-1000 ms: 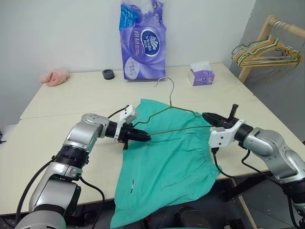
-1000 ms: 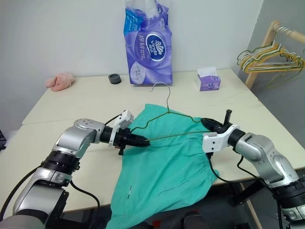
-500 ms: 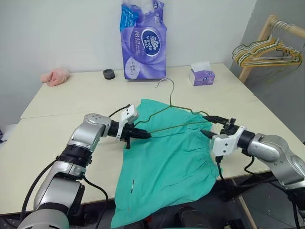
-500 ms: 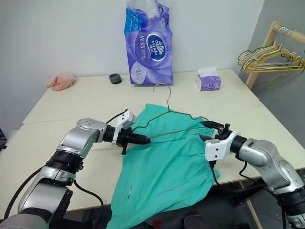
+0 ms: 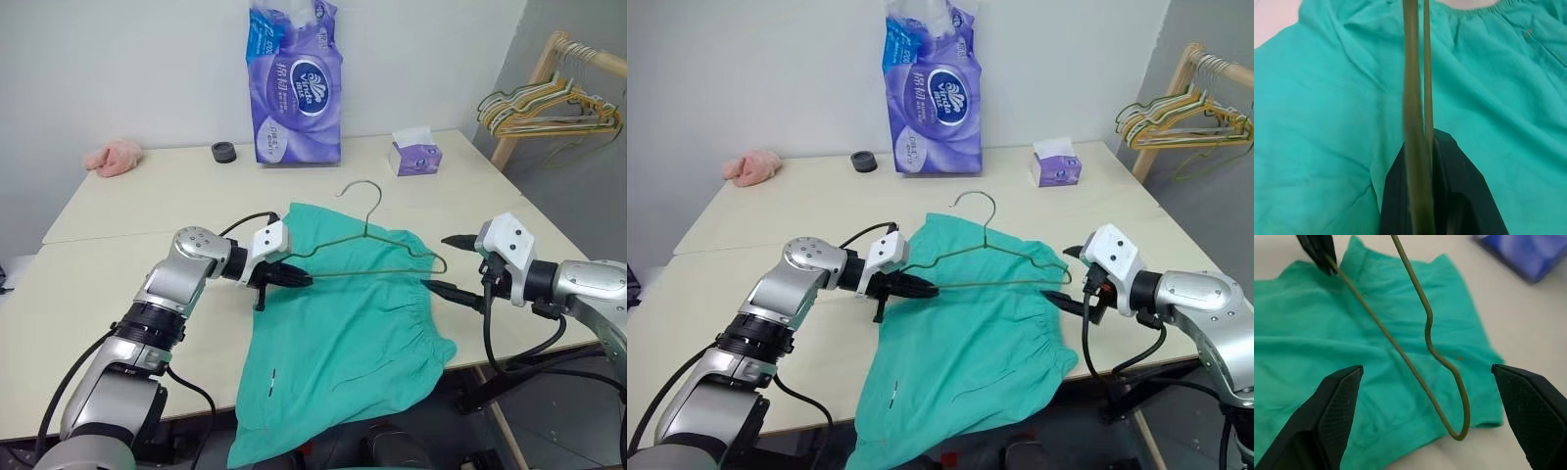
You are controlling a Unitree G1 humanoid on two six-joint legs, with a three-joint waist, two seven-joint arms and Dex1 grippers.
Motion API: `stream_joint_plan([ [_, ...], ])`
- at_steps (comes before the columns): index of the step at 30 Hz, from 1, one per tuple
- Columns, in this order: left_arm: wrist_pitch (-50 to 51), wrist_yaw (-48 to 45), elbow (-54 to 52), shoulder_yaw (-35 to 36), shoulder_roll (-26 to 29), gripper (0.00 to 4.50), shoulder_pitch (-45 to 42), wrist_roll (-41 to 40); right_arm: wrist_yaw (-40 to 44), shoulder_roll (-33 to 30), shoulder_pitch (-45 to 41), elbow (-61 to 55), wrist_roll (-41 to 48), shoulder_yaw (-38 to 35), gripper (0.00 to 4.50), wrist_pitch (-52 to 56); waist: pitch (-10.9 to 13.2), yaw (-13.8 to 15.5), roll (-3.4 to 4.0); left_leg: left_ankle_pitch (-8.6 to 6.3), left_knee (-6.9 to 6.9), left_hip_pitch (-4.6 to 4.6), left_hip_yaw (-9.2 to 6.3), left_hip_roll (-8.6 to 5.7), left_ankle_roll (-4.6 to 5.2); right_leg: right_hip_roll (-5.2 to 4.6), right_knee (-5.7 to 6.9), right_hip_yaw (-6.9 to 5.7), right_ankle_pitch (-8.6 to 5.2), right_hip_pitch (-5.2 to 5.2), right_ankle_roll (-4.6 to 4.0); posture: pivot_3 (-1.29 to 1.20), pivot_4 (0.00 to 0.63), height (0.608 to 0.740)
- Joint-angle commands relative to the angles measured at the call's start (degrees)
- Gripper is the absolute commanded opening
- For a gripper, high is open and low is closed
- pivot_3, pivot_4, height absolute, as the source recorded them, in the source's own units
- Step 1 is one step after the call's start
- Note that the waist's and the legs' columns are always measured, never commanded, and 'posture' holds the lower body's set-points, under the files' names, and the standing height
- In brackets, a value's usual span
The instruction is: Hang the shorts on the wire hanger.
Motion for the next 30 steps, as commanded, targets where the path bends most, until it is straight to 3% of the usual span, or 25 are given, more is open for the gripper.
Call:
stream_joint_plan([
  [1, -1.56, -0.41, -3.51, -0.27, 0.06, 0.00, -0.63, 0.27, 2.63, -1.98, -3.17, -0.44, -0.08, 2.84, 4.48, 0.70, 0.00, -0.03, 0.00, 0.00, 0.00, -0.01, 0.01, 0.00, 0.00, 0.00, -0.01, 0.00, 0.00, -0.01, 0.01, -0.17, 0.044, 0.740],
  [11, -2.82, -0.15, -9.44, -1.59, 0.60, 0.00, 0.77, 1.23, 7.04, -2.48, -10.32, 5.21, -5.61, 15.41, 4.48, 1.10, 0.01, -0.03, 0.01, -0.01, -0.01, -0.11, 0.02, 0.00, 0.02, -0.02, 0.00, 0.00, 0.00, -0.14, 0.01, -0.15, 0.044, 0.740],
  [14, -2.96, -0.07, -10.19, -1.67, 0.84, 0.00, 1.01, 1.46, 8.30, -2.56, -11.28, 5.84, -5.85, 16.77, 3.91, 1.70, 0.01, 0.02, 0.01, -0.01, 0.00, -0.11, 0.01, 0.00, 0.02, -0.03, 0.00, -0.01, 0.00, -0.14, 0.01, -0.15, 0.044, 0.740],
  [25, -3.21, -0.30, -11.51, -2.07, 1.04, 0.00, 1.68, 1.59, 10.34, -3.32, -10.58, 4.34, -5.87, 17.69, 0.09, 4.65, 0.01, 0.04, 0.01, -0.01, 0.01, -0.20, 0.00, 0.00, 0.01, -0.06, 0.05, -0.05, 0.00, -0.26, 0.01, -0.15, 0.045, 0.740],
  [30, -1.65, -0.01, -11.49, -1.59, 0.15, 0.00, 1.73, 0.36, 10.65, -3.00, -10.34, 3.68, -5.49, 17.36, 0.01, 5.87, 0.00, 0.03, 0.02, -0.01, 0.06, -0.39, -0.01, 0.00, 0.01, -0.06, 0.08, -0.07, 0.01, -0.42, 0.01, -0.16, 0.044, 0.740],
])
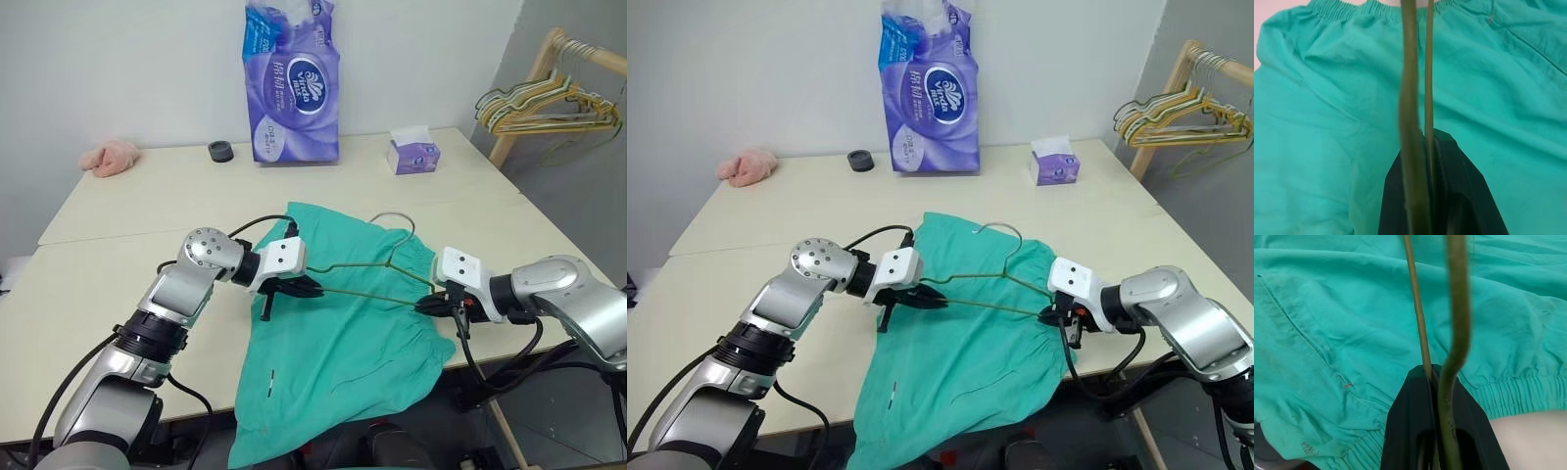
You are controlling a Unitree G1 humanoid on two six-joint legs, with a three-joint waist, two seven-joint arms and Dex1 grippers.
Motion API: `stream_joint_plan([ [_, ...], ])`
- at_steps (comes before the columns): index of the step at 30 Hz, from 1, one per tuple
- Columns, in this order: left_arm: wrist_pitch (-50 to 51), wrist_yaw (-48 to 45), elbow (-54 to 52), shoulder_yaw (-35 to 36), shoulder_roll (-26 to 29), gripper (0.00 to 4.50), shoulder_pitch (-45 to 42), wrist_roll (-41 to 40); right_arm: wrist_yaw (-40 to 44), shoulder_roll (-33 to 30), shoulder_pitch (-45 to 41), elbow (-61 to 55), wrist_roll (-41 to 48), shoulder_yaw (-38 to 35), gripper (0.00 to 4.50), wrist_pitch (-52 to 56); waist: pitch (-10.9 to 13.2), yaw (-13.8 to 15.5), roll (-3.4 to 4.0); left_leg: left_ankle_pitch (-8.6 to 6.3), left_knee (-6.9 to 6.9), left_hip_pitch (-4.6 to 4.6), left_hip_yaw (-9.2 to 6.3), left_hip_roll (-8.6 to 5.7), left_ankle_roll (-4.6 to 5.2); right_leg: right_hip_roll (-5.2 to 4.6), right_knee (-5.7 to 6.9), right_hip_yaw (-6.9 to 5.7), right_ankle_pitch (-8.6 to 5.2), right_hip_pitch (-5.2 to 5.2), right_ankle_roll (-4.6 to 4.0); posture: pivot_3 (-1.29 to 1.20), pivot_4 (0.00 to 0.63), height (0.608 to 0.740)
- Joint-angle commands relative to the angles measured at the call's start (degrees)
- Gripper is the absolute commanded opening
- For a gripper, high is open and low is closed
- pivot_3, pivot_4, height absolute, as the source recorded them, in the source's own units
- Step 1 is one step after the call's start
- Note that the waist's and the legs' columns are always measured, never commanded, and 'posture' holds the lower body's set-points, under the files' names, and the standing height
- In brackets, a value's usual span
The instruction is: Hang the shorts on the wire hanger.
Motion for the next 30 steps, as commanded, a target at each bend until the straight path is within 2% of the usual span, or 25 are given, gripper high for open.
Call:
stream_joint_plan([
  [1, 1.05, 0.46, -1.62, 0.65, -0.89, 0.00, -0.26, -1.38, -0.08, 0.09, -0.34, -1.58, 0.88, -1.38, 0.01, 0.81, 0.00, 0.00, 0.00, 0.00, 0.02, -0.04, 0.00, 0.00, 0.00, 0.00, 0.00, 0.00, 0.01, -0.04, -0.01, -0.16, 0.044, 0.740],
  [3, 3.41, 0.66, -1.46, 1.05, -1.60, 0.00, -0.01, -2.41, -0.30, 0.41, -0.21, -1.94, 0.94, -1.58, 0.01, 0.98, 0.00, 0.00, 0.00, 0.00, 0.04, -0.08, 0.00, 0.00, 0.00, -0.01, 0.00, -0.01, 0.10, -0.07, -0.15, -0.16, 0.044, 0.740],
  [7, 7.17, 1.12, -1.61, 2.57, -2.70, 0.95, 0.49, -4.79, -0.81, 0.60, 0.27, -2.22, 0.63, -2.07, 0.00, 0.92, 0.00, -0.02, 0.00, 0.00, 0.04, -0.13, -0.03, 0.00, 0.00, -0.01, 0.01, -0.04, 0.10, -0.12, -0.16, -0.16, 0.045, 0.740],
  [13, 10.61, 6.27, 2.43, 8.18, -5.63, 2.75, -1.61, -8.27, -1.73, 0.65, 1.85, -2.46, 1.37, -4.01, 0.00, 1.33, 0.00, 0.20, -0.01, 0.00, 0.07, -0.17, -0.05, -0.01, 0.00, -0.03, 0.01, -0.05, 0.11, -0.11, -0.16, -0.16, 0.043, 0.740],
  [21, 18.17, 13.26, 10.00, 18.99, -6.86, 2.75, -4.71, -15.44, -6.22, 0.52, 11.45, -5.42, 5.07, -14.93, 0.00, 5.25, -0.02, 0.43, -0.01, 0.00, 0.09, -0.22, -0.14, -0.03, 0.00, -0.03, 0.03, -0.13, 0.12, -0.13, -0.16, -0.16, 0.041, 0.740],
  [24, 21.73, 16.08, 11.61, 22.26, -7.61, 2.75, -4.83, -17.86, -8.85, 1.56, 18.05, -7.99, 7.26, -22.23, 0.00, 8.15, -0.02, 0.80, -0.02, 0.00, 0.10, -0.28, -0.20, -0.04, 0.00, -0.04, 0.03, -0.17, 0.18, -0.14, -0.23, -0.17, 0.042, 0.740],
  [27, 23.07, 13.83, 9.36, 20.78, -6.53, 2.75, -3.02, -18.39, -11.22, 3.45, 23.76, -10.15, 9.57, -29.53, 0.00, 11.04, -0.02, 1.41, -0.02, 0.00, 0.10, -0.32, -0.26, -0.04, 0.00, -0.04, 0.03, -0.23, 0.18, -0.15, -0.23, -0.18, 0.044, 0.740],
  [30, 24.42, 7.48, 4.98, 16.73, -3.76, 2.75, -0.12, -18.82, -13.81, 6.21, 29.59, -12.28, 11.31, -36.59, 0.00, 13.99, -0.03, 1.43, -0.01, 0.00, 0.10, -0.30, -0.25, -0.05, -0.01, -0.04, 0.04, -0.22, 0.18, -0.14, -0.23, -0.19, 0.046, 0.740],
])
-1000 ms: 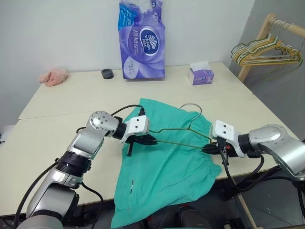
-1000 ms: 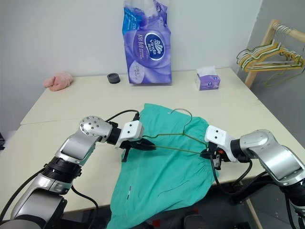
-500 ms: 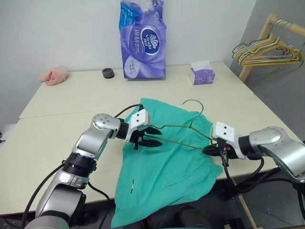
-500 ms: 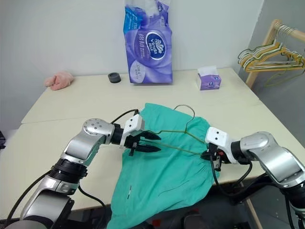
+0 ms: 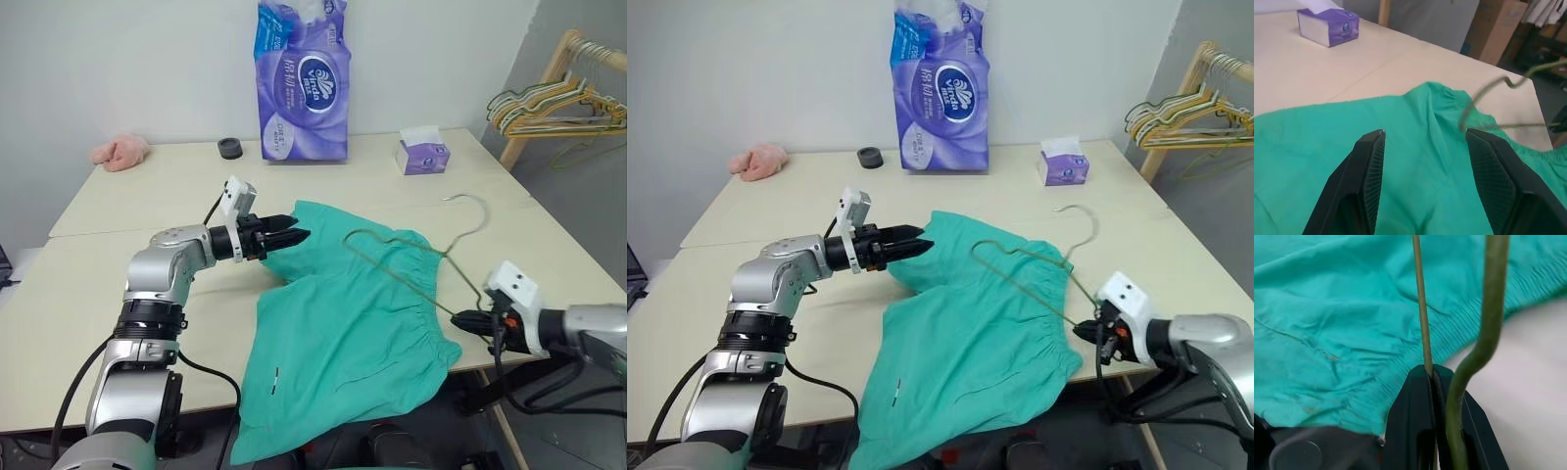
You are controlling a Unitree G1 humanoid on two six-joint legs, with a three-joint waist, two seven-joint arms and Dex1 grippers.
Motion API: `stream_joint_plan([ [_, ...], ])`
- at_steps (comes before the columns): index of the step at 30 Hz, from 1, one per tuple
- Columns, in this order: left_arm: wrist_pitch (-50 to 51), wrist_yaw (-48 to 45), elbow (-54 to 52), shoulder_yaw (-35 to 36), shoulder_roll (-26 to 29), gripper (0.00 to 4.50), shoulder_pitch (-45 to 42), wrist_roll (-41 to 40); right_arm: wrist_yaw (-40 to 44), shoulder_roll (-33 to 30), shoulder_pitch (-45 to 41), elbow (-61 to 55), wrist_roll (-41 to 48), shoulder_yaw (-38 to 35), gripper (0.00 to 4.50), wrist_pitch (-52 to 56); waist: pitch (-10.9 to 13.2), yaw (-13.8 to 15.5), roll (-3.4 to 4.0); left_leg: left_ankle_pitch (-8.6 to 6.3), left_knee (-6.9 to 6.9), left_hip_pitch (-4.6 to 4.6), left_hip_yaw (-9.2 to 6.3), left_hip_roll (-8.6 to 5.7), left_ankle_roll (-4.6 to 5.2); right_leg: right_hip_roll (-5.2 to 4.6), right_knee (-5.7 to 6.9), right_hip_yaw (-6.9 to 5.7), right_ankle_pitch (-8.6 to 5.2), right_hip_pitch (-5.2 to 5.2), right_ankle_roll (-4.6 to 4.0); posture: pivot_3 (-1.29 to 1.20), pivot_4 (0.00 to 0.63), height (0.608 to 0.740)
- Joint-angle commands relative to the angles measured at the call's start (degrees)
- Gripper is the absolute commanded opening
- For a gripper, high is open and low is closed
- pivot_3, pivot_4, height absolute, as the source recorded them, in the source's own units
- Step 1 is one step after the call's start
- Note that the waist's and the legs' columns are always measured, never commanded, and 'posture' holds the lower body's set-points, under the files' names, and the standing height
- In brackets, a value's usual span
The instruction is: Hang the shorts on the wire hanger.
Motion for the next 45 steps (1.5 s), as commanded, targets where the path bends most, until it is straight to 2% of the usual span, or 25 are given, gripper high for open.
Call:
stream_joint_plan([
  [1, 1.08, -6.76, -6.17, -4.28, 2.90, 2.75, 2.01, -1.15, -3.49, 3.00, 4.77, -3.70, 2.60, -9.57, 0.00, 3.57, -0.01, 0.00, -0.01, 0.00, 0.00, 0.00, 0.01, 0.00, 0.00, 0.00, 0.00, 0.01, 0.00, 0.00, 0.00, -0.19, 0.046, 0.740],
  [3, 0.10, -8.50, -7.47, -6.70, 3.73, 2.75, 2.85, -0.15, -6.13, 6.34, 8.71, -4.21, 3.01, -14.34, 0.00, 5.50, -0.01, 0.03, 0.00, 0.00, 0.00, 0.01, 0.01, 0.00, 0.00, 0.00, 0.00, 0.01, 0.00, 0.01, 0.00, -0.20, 0.049, 0.740],
  [7, -0.60, -9.63, -8.67, -8.92, 3.46, 2.75, 2.89, -0.04, -8.51, 9.75, 16.21, -5.18, 2.83, -18.38, 0.00, 7.06, -0.03, 0.19, 0.06, 0.01, 0.04, 0.04, 0.11, -0.01, 0.00, 0.01, -0.01, 0.10, -0.11, 0.03, 0.18, -0.22, 0.052, 0.740],
  [15, -1.87, -10.06, -8.36, -10.81, 2.22, 2.75, 2.07, 0.28, -9.15, 11.88, 25.51, -5.86, 3.22, -18.76, 0.00, 5.60, -0.07, -0.81, 0.12, 0.01, 0.01, 0.16, 0.36, 0.02, 0.01, 0.13, -0.03, 0.34, -0.18, 0.07, 0.28, -0.23, 0.057, 0.740],
  [27, -3.08, -9.69, -7.81, -10.92, 1.74, 2.75, 2.37, 1.00, -8.95, 9.14, 19.97, -4.12, 4.79, -14.42, 0.00, 5.62, -0.04, -1.64, 0.11, 0.01, -0.04, 0.15, 0.33, 0.04, 0.02, 0.20, -0.08, 0.34, -0.20, 0.07, 0.30, -0.22, 0.062, 0.740],
  [33, -3.81, -9.23, -7.32, -10.63, 1.82, 2.75, 2.56, 1.51, -9.19, 6.27, 16.09, -1.46, 4.34, -9.79, 0.00, 4.74, -0.02, -1.59, 0.09, 0.01, -0.03, 0.14, 0.32, 0.04, 0.02, 0.21, -0.09, 0.34, -0.20, 0.08, 0.30, -0.21, 0.062, 0.740],
  [41, -4.05, -9.59, -7.99, -9.92, 2.19, 2.75, 3.23, 0.94, -9.36, 7.39, 19.09, 1.38, 5.24, -17.27, 0.00, 4.69, -0.01, -1.39, 0.09, 0.01, -0.03, 0.10, 0.29, 0.03, 0.02, 0.21, -0.11, 0.31, -0.20, 0.07, 0.31, -0.20, 0.061, 0.740],
  [45, -4.41, -9.76, -8.11, -9.96, 2.05, 2.75, 3.30, 0.93, -9.83, 8.35, 20.65, 0.35, 5.62, -17.82, 0.00, 4.57, -0.01, -1.51, 0.10, 0.01, -0.04, 0.11, 0.29, 0.05, 0.02, 0.21, -0.09, 0.32, -0.20, 0.07, 0.31, -0.20, 0.061, 0.740],
])
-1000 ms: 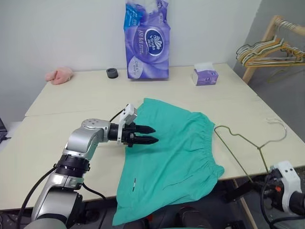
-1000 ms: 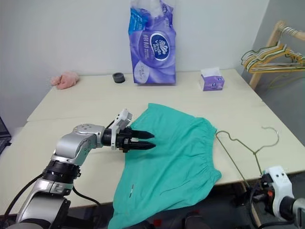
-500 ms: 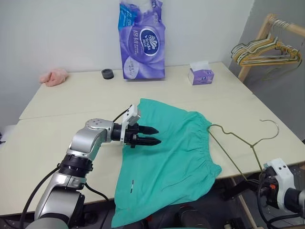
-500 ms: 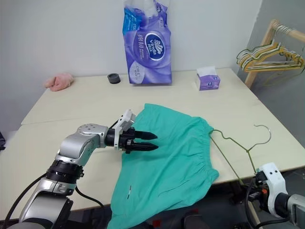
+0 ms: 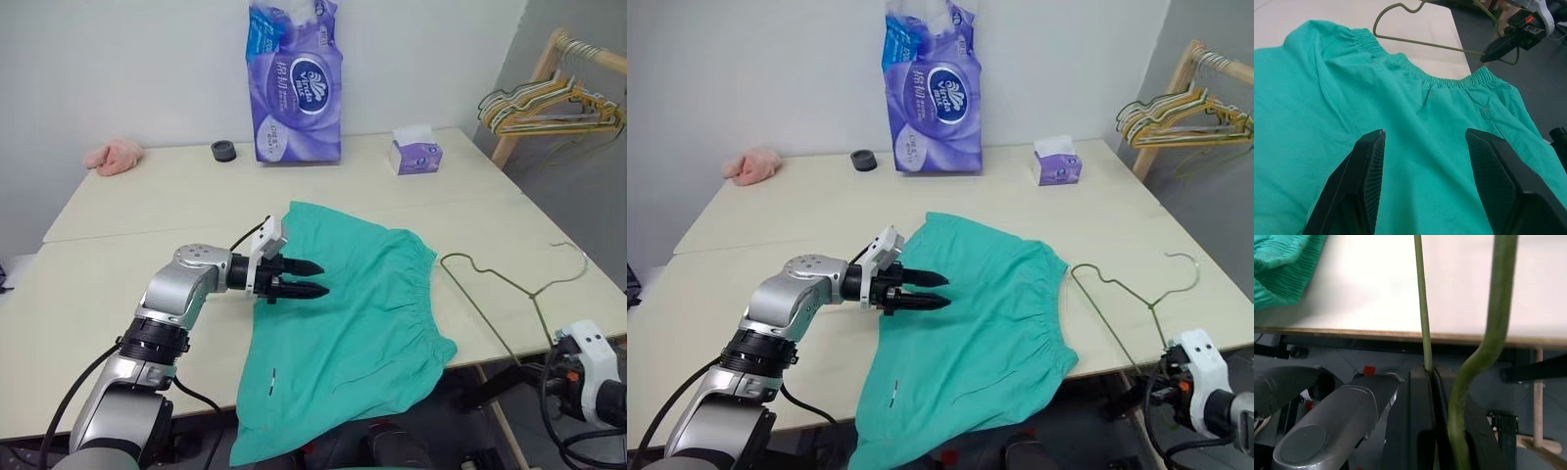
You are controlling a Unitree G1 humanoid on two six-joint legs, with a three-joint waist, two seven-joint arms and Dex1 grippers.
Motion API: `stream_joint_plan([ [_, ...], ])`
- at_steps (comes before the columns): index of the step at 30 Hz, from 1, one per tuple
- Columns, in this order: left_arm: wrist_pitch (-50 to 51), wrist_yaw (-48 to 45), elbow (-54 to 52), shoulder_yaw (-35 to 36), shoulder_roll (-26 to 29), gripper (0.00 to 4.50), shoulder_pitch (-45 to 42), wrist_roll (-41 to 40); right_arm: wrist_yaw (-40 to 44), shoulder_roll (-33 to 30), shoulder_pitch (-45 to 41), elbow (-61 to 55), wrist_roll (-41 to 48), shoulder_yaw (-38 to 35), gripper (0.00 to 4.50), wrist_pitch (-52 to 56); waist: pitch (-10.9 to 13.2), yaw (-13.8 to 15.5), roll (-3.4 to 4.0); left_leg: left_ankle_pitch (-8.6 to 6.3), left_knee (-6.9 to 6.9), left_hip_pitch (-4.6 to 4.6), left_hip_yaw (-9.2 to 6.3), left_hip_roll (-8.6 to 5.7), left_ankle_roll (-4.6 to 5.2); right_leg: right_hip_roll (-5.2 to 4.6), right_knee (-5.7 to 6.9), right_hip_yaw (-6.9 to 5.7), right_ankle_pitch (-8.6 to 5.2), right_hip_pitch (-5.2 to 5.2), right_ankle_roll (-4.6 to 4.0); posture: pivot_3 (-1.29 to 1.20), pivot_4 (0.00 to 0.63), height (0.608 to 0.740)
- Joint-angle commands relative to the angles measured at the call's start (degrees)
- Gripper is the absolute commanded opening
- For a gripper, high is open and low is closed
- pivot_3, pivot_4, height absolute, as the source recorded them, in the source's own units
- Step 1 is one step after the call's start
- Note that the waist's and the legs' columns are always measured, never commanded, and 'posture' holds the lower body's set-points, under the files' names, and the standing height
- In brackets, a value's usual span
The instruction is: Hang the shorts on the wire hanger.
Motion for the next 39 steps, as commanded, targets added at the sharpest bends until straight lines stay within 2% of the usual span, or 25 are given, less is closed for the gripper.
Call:
stream_joint_plan([
  [1, -1.35, -0.18, -1.18, 1.02, 0.18, 2.75, -0.59, -0.58, -0.34, 0.67, 0.05, -1.94, 1.60, -1.33, 0.00, -0.10, 0.00, -0.13, 0.01, 0.00, 0.00, 0.00, 0.01, 0.00, 0.00, 0.00, 0.00, 0.01, 0.00, 0.00, 0.00, -0.21, 0.061, 0.740],
  [11, -1.87, 0.30, -0.36, 0.66, -0.44, 2.75, -1.26, -0.14, -1.08, -1.76, -6.66, 0.16, 1.09, 6.82, 0.00, 0.21, 0.01, -0.14, 0.02, 0.00, -0.01, 0.00, 0.02, 0.00, 0.00, 0.00, -0.01, 0.01, 0.00, 0.00, 0.00, -0.19, 0.058, 0.740],
  [20, -1.76, 1.50, -0.55, 1.24, -0.12, 2.75, -0.83, -0.28, -1.67, -3.48, -11.46, -4.34, 4.70, 8.10, 0.00, 3.43, 0.04, -0.07, 0.04, 0.00, -0.01, -0.02, 0.00, 0.00, 0.00, 0.00, -0.01, 0.00, 0.00, -0.01, 0.00, -0.19, 0.055, 0.740],
  [26, -2.16, 1.84, -0.01, 1.02, -0.56, 2.75, -1.44, -0.02, -3.38, -2.66, -13.54, 0.10, 3.49, 13.09, 0.00, 3.80, 0.04, -0.08, 0.03, 0.00, 0.00, -0.02, -0.01, 0.00, 0.00, 0.00, -0.01, -0.01, 0.00, -0.02, 0.00, -0.19, 0.050, 0.740],
  [32, -2.45, 1.78, 0.22, 1.01, -0.32, 2.75, -1.68, 0.24, -0.92, -6.52, -17.11, 5.97, 2.25, 17.50, 0.00, 2.44, 0.03, -0.10, 0.03, 0.00, 0.01, -0.01, 0.01, 0.00, 0.00, -0.01, -0.01, 0.00, 0.00, -0.01, 0.00, -0.19, 0.044, 0.740],
  [39, -2.93, 1.99, 0.69, 1.04, -0.47, 2.75, -1.89, 0.35, 1.89, -6.61, -27.34, 13.04, 3.17, 21.82, 0.00, 2.62, 0.01, -0.15, 0.03, 0.00, 0.01, -0.01, 0.02, 0.00, 0.00, 0.00, 0.00, 0.01, 0.01, -0.02, 0.00, -0.18, 0.038, 0.740],
])
